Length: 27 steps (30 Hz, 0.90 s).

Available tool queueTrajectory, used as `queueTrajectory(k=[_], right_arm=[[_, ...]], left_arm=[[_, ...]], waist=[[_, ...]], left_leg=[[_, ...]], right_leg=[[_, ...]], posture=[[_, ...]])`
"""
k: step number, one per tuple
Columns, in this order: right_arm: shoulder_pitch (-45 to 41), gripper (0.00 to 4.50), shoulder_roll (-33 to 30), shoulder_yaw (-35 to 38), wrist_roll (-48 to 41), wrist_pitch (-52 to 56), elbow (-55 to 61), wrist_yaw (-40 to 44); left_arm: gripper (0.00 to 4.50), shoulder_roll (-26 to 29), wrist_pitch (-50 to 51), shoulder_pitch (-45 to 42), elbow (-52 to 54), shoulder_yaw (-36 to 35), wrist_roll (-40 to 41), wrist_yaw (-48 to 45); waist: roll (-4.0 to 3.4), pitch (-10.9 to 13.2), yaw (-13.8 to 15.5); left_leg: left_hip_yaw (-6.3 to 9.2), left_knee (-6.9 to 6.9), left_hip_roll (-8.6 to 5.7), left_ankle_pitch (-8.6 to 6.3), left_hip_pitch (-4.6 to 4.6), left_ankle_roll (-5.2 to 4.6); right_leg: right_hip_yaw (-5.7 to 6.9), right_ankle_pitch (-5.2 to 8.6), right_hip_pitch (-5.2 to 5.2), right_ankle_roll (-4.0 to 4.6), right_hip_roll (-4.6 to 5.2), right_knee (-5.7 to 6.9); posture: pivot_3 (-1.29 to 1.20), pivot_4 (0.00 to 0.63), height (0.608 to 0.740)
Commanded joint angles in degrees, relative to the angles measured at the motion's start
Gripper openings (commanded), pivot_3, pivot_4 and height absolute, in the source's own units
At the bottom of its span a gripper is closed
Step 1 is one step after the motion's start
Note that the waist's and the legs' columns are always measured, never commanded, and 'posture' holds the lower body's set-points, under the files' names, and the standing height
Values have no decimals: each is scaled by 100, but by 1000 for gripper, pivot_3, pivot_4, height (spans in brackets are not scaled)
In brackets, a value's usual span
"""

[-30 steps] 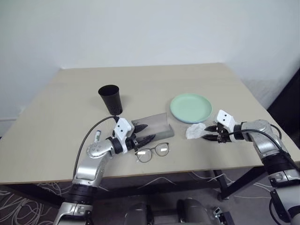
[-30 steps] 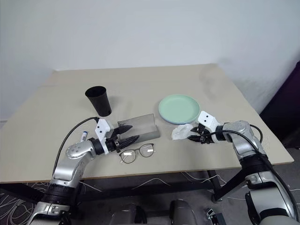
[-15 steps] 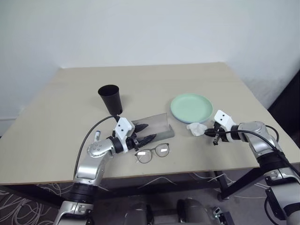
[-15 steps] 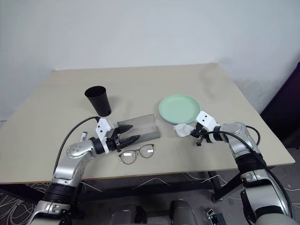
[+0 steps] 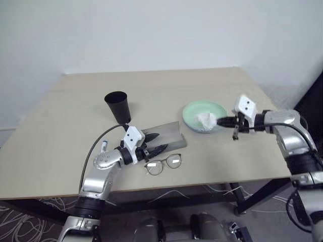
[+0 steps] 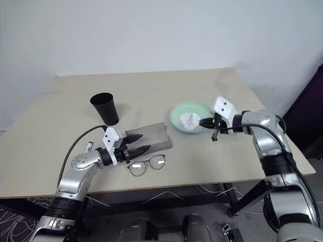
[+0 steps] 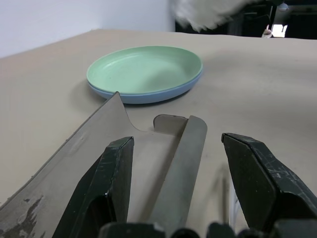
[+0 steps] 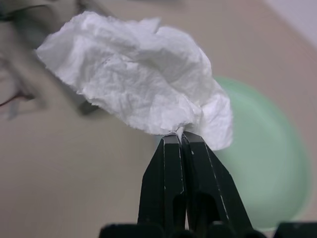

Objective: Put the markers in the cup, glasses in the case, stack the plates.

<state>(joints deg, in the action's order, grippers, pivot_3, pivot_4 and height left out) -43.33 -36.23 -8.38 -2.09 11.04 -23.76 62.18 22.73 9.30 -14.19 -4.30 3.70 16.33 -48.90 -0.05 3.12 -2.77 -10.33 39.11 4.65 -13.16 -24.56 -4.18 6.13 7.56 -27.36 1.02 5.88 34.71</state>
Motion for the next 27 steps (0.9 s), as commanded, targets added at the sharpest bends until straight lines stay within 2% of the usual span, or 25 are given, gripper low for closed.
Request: queueTrajectory(k=[1,6,9,13,18,23,27], right_arm=[[-465,20,303,-91,300,-372,-881,-483],[-1111,20,699,-348,844,-1059,-2481,-1165],[-1381,606,824,-390,1007,-1350,-3177,-1412],[-1517,1918,901,-349,1037,-1584,-3595,-1430],[-1489,3597,868,-226,924,-1834,-3525,-1327],[-685,3597,595,141,186,-2066,-2204,-211],[162,3597,446,223,-346,-1645,-986,509]], left_arm=[[2969,3,-111,-153,34,-30,-6,-10],[2969,-27,-126,-166,17,-24,1,8],[2969,-21,-121,-129,70,-32,10,29],[2969,-2,-113,-74,132,-51,20,54],[2969,17,-95,-41,181,-64,34,67],[2969,144,7,-120,165,13,68,-175],[2969,358,130,-310,58,143,99,-635]], waist=[[0,0,2],[-2,0,0],[-3,0,-4],[-3,-1,-5],[-4,-1,-5],[-3,-1,3],[-3,-2,2]], left_leg=[[1,0,2,0,0,0],[-1,-4,5,1,-4,1],[-3,-2,1,3,-1,5],[-5,-5,-3,4,-2,8],[-6,-13,-5,7,-1,14],[3,-7,-4,10,3,17],[8,-2,-3,9,1,15]], right_leg=[[5,0,2,0,0,1],[13,-7,-3,11,2,6],[10,-16,-2,26,2,12],[6,-19,-4,24,1,11],[6,-24,-5,16,-1,12],[8,-22,2,19,0,12],[10,-18,5,26,2,9]], posture=[[0,0,729],[0,0,729],[0,0,729],[0,0,729],[0,0,729],[0,0,729],[0,0,729]])
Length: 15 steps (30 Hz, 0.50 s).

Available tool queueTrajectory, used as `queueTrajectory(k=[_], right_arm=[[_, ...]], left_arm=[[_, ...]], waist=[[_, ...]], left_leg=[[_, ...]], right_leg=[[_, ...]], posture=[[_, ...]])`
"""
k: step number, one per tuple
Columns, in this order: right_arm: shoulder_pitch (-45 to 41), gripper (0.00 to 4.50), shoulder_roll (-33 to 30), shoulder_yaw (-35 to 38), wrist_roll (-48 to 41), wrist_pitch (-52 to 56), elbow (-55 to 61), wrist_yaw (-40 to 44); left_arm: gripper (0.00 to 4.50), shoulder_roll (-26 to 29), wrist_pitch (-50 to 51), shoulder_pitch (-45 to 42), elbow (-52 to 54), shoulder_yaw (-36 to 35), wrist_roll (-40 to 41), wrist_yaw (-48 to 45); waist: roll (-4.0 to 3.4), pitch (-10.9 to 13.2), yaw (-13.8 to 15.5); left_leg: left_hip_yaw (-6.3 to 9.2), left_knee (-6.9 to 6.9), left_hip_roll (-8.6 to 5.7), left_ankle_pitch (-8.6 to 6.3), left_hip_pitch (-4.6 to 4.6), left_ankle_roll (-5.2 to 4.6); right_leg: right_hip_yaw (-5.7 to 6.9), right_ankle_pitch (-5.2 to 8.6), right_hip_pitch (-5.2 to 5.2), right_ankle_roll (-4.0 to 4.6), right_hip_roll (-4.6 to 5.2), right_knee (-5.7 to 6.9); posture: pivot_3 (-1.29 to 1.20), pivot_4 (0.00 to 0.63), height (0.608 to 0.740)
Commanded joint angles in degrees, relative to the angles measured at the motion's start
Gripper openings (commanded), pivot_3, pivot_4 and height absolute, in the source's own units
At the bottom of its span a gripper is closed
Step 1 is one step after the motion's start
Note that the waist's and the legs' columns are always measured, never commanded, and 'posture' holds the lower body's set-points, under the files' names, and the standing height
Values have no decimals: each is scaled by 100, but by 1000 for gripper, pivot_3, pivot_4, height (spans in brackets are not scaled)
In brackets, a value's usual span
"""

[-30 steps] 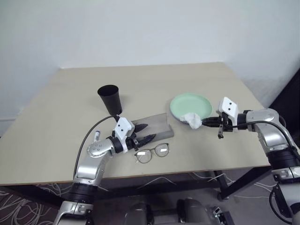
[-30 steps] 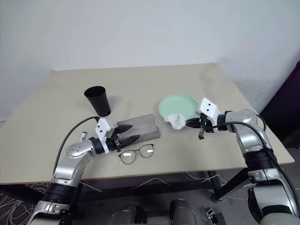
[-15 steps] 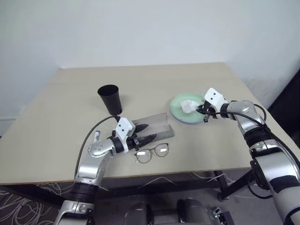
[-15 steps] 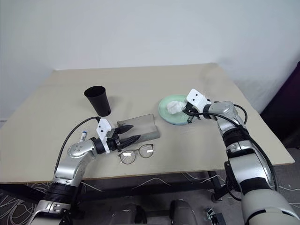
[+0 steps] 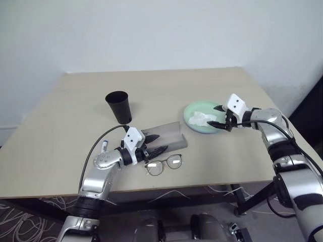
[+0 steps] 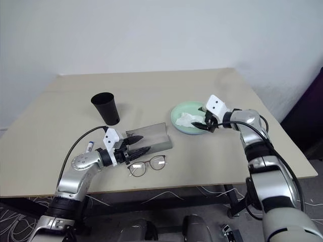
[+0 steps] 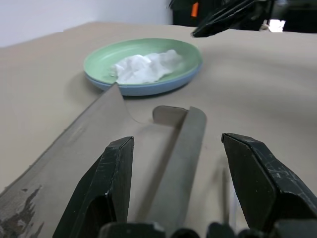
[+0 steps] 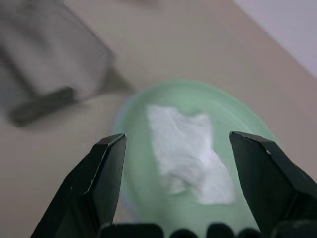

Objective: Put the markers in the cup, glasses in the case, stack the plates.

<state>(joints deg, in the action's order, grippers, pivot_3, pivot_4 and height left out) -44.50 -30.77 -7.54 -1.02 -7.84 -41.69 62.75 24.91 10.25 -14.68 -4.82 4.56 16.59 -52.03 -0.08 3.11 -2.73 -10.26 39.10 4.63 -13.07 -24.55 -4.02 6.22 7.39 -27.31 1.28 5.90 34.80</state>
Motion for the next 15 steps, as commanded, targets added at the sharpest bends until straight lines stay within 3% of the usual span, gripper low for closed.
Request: queueTrajectory(k=[1,6,15], right_arm=[[477,3597,-135,124,-532,343,1091,571],[1268,3597,-269,-31,-641,564,2165,855],[1559,3597,-9,-67,-572,778,2573,457]], left_arm=[[2969,199,63,-331,72,92,80,-456],[2969,474,165,-884,-328,334,51,-1252],[2969,806,59,-2178,-1748,1001,-364,-2817]], waist=[[-1,1,-1],[-1,1,6],[3,3,2]], left_leg=[[0,2,1,0,2,0],[4,1,2,0,0,0],[24,4,5,0,-3,0]], right_leg=[[1,0,0,0,0,2],[6,0,-2,1,0,0],[43,0,-3,1,1,-11]], posture=[[0,0,729],[0,0,729],[0,0,729]])
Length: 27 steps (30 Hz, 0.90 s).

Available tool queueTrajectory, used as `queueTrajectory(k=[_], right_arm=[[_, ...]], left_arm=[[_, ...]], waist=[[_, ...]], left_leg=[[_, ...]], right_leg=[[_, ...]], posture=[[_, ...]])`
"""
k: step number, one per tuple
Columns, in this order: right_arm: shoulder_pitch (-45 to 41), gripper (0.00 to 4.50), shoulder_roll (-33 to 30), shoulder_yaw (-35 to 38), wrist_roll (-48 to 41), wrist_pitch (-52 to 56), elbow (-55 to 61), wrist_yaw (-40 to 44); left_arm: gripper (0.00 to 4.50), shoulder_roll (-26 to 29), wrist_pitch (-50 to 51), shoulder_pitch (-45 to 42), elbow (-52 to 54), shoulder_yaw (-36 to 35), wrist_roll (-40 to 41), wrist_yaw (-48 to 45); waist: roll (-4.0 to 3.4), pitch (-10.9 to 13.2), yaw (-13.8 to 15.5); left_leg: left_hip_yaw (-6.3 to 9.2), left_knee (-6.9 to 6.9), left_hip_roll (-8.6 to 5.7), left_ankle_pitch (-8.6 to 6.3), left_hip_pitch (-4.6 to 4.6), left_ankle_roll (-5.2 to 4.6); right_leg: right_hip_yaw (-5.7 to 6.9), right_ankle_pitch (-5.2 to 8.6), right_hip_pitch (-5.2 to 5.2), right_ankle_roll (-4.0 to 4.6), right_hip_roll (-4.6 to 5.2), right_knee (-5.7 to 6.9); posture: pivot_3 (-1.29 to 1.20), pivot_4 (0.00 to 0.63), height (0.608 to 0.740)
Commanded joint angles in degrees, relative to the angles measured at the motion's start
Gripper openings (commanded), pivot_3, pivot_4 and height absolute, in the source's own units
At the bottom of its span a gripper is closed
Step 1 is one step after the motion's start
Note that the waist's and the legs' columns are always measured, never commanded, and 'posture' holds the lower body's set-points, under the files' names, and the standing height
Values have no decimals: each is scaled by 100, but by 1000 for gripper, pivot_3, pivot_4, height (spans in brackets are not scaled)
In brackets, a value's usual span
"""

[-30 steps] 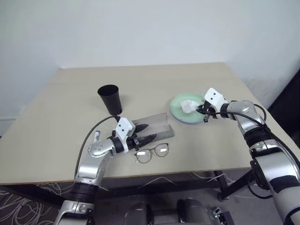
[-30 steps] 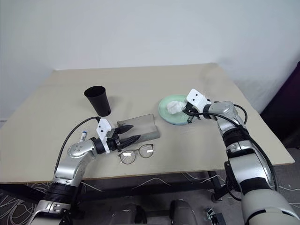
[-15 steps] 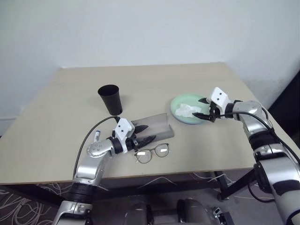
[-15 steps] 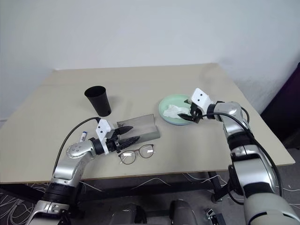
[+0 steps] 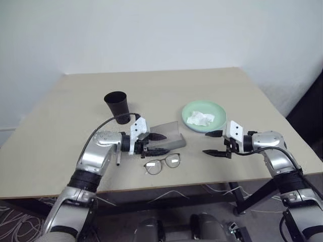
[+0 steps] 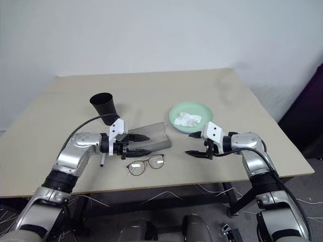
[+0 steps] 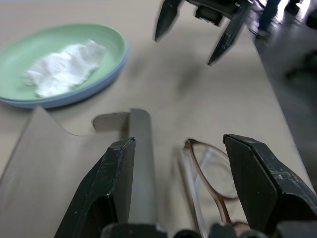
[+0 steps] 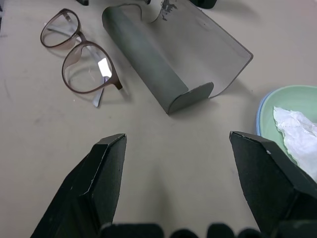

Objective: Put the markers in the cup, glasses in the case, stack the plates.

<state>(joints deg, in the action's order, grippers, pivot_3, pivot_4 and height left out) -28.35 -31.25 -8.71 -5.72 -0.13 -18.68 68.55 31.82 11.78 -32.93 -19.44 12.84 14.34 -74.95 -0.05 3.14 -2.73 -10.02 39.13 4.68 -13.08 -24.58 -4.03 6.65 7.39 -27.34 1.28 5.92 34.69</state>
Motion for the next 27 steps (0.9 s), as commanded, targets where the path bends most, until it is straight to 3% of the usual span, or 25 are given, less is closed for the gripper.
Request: queueTrajectory(k=[1,9,25,27], right_arm=[[-48,3597,63,48,-91,4,281,-166],[80,3597,147,18,-66,-27,407,-454],[356,3597,124,-89,47,-106,556,-876],[367,3642,120,-102,46,-110,558,-907]], left_arm=[[2969,144,-137,-465,-423,258,-222,-695],[2969,159,-368,-934,-976,698,-640,-1502],[2969,-83,-262,-927,-1143,887,-954,-1698],[2426,-104,-264,-931,-1153,876,-974,-1696]], waist=[[0,0,4],[1,0,8],[6,3,8],[6,3,8]], left_leg=[[3,0,0,0,0,0],[23,0,-7,0,-4,1],[58,10,-14,-2,-9,2],[68,10,-14,-2,-9,2]], right_leg=[[4,0,-1,0,0,0],[11,1,1,2,2,3],[23,1,10,2,2,2],[27,1,11,2,2,2]], posture=[[0,0,729],[0,0,729],[0,0,729],[0,0,729]])
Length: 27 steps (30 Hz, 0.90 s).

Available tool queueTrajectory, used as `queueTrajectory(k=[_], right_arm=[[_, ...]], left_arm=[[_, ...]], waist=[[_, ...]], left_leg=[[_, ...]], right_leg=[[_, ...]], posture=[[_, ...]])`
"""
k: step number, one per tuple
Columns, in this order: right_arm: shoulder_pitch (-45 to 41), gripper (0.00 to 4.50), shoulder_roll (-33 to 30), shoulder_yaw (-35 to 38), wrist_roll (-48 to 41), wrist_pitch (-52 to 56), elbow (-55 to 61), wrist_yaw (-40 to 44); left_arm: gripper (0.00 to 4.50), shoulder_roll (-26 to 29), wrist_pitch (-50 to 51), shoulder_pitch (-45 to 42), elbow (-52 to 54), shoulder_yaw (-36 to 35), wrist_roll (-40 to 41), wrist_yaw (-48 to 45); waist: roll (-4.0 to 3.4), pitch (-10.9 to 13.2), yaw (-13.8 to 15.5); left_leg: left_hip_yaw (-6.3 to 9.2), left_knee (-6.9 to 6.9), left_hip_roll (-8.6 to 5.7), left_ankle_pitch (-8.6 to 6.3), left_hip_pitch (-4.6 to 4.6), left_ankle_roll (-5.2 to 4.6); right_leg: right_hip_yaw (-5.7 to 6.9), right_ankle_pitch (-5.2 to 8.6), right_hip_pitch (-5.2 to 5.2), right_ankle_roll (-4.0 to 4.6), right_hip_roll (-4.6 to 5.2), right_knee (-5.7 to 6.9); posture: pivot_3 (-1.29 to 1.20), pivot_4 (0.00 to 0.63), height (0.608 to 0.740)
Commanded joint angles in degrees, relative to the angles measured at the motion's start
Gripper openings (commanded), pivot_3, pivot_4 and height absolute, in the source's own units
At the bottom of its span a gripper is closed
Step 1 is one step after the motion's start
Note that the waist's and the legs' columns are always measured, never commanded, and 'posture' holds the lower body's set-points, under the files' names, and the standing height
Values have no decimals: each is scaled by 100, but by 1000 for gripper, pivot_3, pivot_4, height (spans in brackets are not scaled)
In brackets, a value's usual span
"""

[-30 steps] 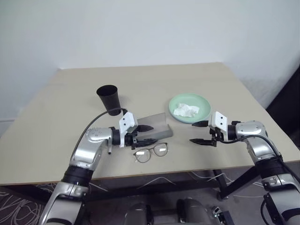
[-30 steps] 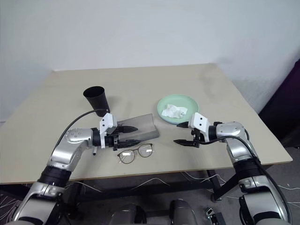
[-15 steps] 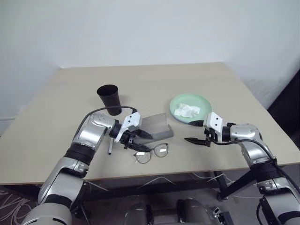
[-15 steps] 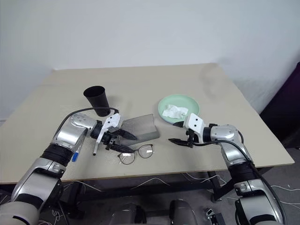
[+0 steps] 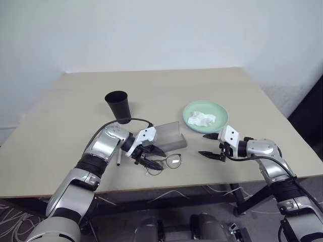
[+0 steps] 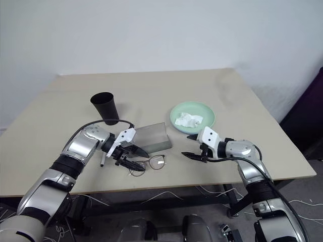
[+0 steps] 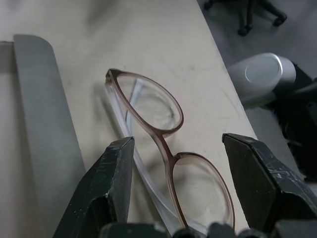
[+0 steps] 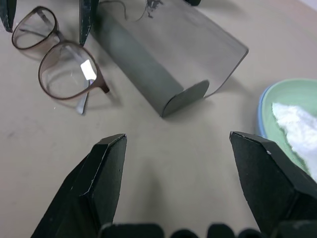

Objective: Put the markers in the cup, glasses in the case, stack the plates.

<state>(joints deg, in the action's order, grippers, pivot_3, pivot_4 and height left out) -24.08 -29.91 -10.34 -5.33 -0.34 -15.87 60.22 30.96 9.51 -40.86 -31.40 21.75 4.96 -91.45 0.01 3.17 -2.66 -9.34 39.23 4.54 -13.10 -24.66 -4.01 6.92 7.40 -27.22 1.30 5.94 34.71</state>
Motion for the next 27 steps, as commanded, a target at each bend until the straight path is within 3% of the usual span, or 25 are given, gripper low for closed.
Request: queueTrajectory(k=[1,4,15,20,27], right_arm=[[-58,3642,-17,57,8,-92,277,-88],[-54,3642,-13,51,11,-92,277,-125],[-136,3642,11,47,69,-136,162,-203],[-175,3642,27,41,108,-171,116,-233],[-205,3642,21,33,124,-188,75,-256]], left_arm=[[2050,-32,-22,-143,38,-23,-37,-42],[1027,-58,-20,-150,33,-23,-57,-28],[1027,-37,-49,-117,74,-58,-86,-75],[25,-3,33,-107,164,-39,6,-105],[25,-23,-70,-113,167,-76,-25,-52]], waist=[[0,0,0],[0,0,0],[0,0,0],[0,0,1],[0,0,15]], left_leg=[[7,0,0,0,0,0],[17,0,-2,0,0,0],[21,2,-6,0,0,0],[24,2,-6,0,0,0],[37,6,-3,0,2,0]], right_leg=[[3,0,2,0,0,0],[8,0,4,0,-2,0],[8,0,7,0,0,0],[8,0,8,0,-1,0],[13,0,17,0,-1,-1]], posture=[[0,0,729],[0,0,729],[0,0,729],[0,0,729],[0,0,729]])
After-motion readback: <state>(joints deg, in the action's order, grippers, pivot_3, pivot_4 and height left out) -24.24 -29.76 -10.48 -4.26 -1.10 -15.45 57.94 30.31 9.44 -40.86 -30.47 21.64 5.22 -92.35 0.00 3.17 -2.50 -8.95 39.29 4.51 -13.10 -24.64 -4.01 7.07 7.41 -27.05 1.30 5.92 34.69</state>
